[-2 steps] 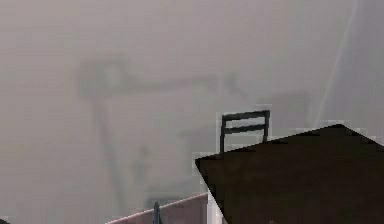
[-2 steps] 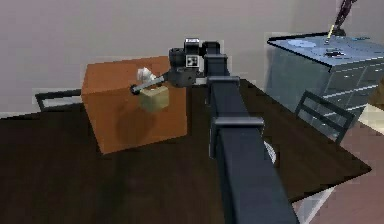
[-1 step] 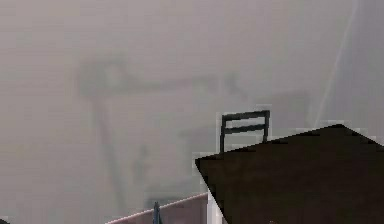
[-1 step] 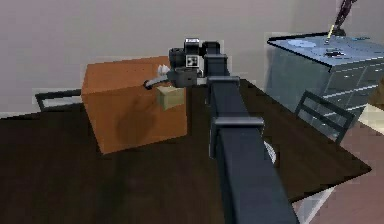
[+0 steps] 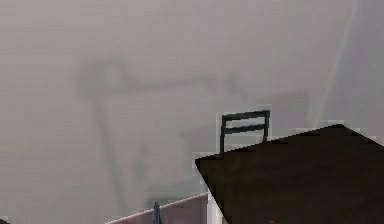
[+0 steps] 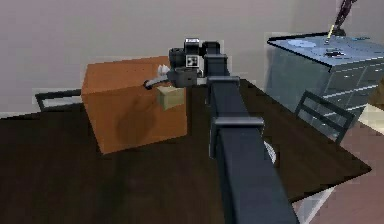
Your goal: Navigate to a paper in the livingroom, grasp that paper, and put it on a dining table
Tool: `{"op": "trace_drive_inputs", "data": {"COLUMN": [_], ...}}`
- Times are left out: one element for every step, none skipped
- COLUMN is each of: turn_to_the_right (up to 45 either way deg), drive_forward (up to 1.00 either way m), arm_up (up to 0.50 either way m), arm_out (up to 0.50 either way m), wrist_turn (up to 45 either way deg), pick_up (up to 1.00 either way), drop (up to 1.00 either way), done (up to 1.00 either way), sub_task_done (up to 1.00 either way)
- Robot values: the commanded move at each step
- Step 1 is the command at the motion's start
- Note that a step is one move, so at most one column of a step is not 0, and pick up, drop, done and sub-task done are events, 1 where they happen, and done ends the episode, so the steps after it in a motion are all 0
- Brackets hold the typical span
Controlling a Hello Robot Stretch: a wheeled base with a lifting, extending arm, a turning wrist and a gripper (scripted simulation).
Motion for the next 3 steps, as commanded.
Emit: {"op": "trace_drive_inputs", "data": {"turn_to_the_right": [0.0, 0.0, 0.0], "drive_forward": [0.00, 0.00, 0.00], "arm_up": [0.00, 0.00, 0.00], "arm_out": [0.00, -0.10, 0.00], "wrist_turn": [0.0, 0.0, 0.0], "pick_up": [0.00, 0.00, 0.00], "drop": [1.00, 0.00, 0.00], "done": [0.00, 0.00, 1.00], "sub_task_done": [0.00, 0.00, 0.00]}}
